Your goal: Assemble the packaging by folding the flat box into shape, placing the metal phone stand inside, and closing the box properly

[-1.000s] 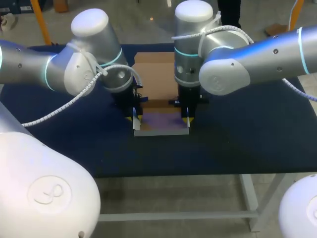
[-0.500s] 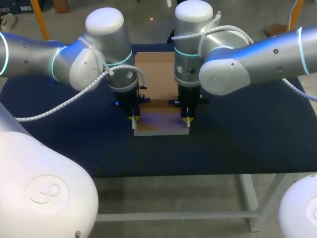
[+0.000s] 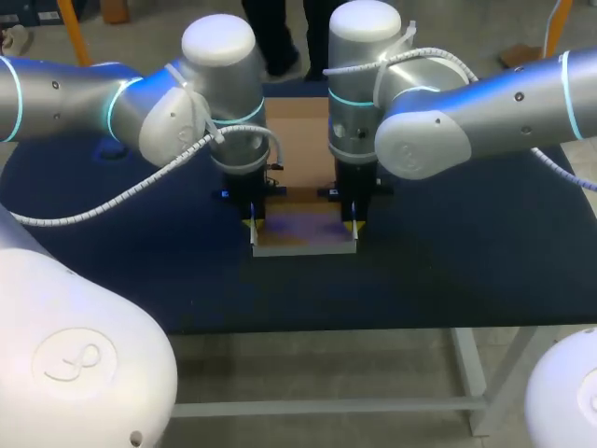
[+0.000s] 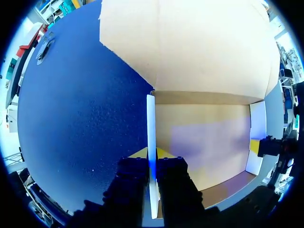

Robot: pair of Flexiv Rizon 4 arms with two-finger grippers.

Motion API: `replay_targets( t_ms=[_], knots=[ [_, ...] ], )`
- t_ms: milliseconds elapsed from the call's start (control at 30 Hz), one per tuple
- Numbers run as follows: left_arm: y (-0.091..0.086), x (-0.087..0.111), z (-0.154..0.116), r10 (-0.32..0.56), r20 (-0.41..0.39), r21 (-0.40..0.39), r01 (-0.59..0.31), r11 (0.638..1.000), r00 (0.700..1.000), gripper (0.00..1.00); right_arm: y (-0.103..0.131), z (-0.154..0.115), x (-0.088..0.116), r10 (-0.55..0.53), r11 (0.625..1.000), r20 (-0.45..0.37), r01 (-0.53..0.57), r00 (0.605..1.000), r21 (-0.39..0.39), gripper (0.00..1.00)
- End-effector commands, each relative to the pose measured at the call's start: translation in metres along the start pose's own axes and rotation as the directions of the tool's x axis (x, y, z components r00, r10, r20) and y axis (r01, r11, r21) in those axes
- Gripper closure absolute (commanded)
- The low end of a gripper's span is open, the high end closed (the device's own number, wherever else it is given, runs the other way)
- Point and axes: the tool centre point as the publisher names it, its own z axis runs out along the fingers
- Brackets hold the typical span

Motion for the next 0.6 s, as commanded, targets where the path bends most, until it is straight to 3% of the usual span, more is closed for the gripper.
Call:
replay_targets(
  t_ms=[33,67,100,167,233,300,600],
  knots=[
    [0.004,0.003,-0.001,-0.001,0.08,0.007,0.001,1.0,0.997,1.0,0.001,0.002,0.001,-0.001,1.0,0.003,0.001,1.0,0.005,1.0],
    [0.004,0.003,-0.001,-0.001,0.08,0.007,0.001,1.0,0.997,1.0,0.001,0.002,0.001,-0.001,1.0,0.003,0.001,1.0,0.005,1.0],
    [0.004,0.003,-0.002,-0.002,0.082,0.008,0.001,1.0,0.997,1.0,0.001,0.002,0.001,-0.001,1.0,0.003,0.001,1.0,0.005,0.81],
    [0.004,0.003,-0.002,-0.001,0.084,0.009,0.0,1.0,0.996,1.0,0.0,0.0,0.002,-0.023,1.0,0.002,0.023,1.0,-0.005,0.61],
    [0.005,0.005,-0.002,0.0,0.085,0.01,-0.001,1.0,0.996,1.0,-0.002,-0.003,0.003,-0.048,0.999,-0.006,0.048,0.999,-0.016,0.27],
    [0.006,0.005,-0.002,0.002,0.085,0.011,-0.003,1.0,0.996,1.0,-0.004,-0.006,0.003,-0.069,0.997,-0.015,0.068,0.998,-0.027,0.02],
    [0.007,0.008,-0.002,0.007,0.085,0.011,-0.008,1.0,0.996,1.0,-0.016,-0.021,0.006,-0.208,0.975,-0.041,0.204,0.977,-0.089,0.0]
  ],
)
